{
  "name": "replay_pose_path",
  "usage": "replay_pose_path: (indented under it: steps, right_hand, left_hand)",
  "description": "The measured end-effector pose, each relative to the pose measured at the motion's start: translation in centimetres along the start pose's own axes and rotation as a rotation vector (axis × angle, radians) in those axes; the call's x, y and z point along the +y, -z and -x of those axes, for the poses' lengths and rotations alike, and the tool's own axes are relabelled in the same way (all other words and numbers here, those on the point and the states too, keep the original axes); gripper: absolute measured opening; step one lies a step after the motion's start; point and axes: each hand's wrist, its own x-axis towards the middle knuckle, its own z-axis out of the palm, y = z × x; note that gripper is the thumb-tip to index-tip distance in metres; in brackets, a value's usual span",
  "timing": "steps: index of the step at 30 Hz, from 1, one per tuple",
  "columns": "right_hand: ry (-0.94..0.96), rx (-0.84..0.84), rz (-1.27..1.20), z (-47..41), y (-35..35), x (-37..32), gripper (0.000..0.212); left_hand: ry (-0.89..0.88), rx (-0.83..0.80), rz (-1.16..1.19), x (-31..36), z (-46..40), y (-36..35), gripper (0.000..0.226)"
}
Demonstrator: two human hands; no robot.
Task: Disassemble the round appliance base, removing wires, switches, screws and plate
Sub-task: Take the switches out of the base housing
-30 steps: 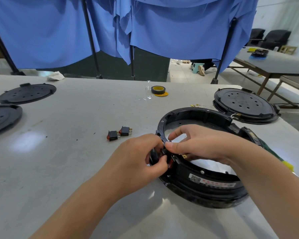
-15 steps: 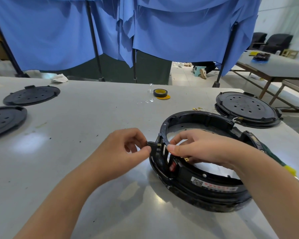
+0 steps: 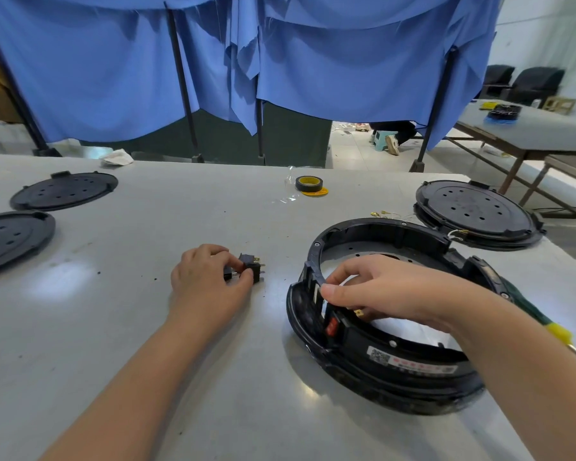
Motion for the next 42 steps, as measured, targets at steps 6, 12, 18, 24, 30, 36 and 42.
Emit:
replay_pose_path:
  steps: [6, 12, 18, 24, 30, 36, 42]
  right_hand:
    - [0.003, 0.01, 0.046, 0.5, 0.5, -0.1, 0.037]
    - [0.029, -0.086, -0.019, 1.2, 2.3, 0.1, 0.022]
    - [0.071, -0.19, 0.062, 1.8, 3.5, 0.5, 0.009]
    - [0.091, -0.234, 0.049, 1.5, 3.0, 0.4, 0.015]
    - [0.093, -0.212, 0.049, 1.1, 2.6, 0.4, 0.017]
    - [0.096, -0.189, 0.056, 1.1, 2.4, 0.3, 0.019]
    - [0.108, -0.16, 0.066, 1.1, 2.1, 0.1, 0.023]
  left_hand:
    - [-0.024, 0.081, -0.03, 0.3, 0.2, 0.2, 0.029]
    - [-0.314, -0.022, 0.277, 3.4, 2.5, 2.6, 0.006]
    - [-0.55, -0.341, 0.376, 5.9, 5.7, 4.2, 0.013]
    - [-0.568, -0.362, 0.309, 5.7, 5.8, 4.1, 0.014]
    - [-0.607, -0.353, 0.259, 5.9, 5.9, 3.8, 0.016]
    - [-0.595, -0.344, 0.287, 6.2, 6.2, 3.7, 0.013]
    - [-0.568, -0.302, 0.272, 6.3, 6.4, 3.6, 0.014]
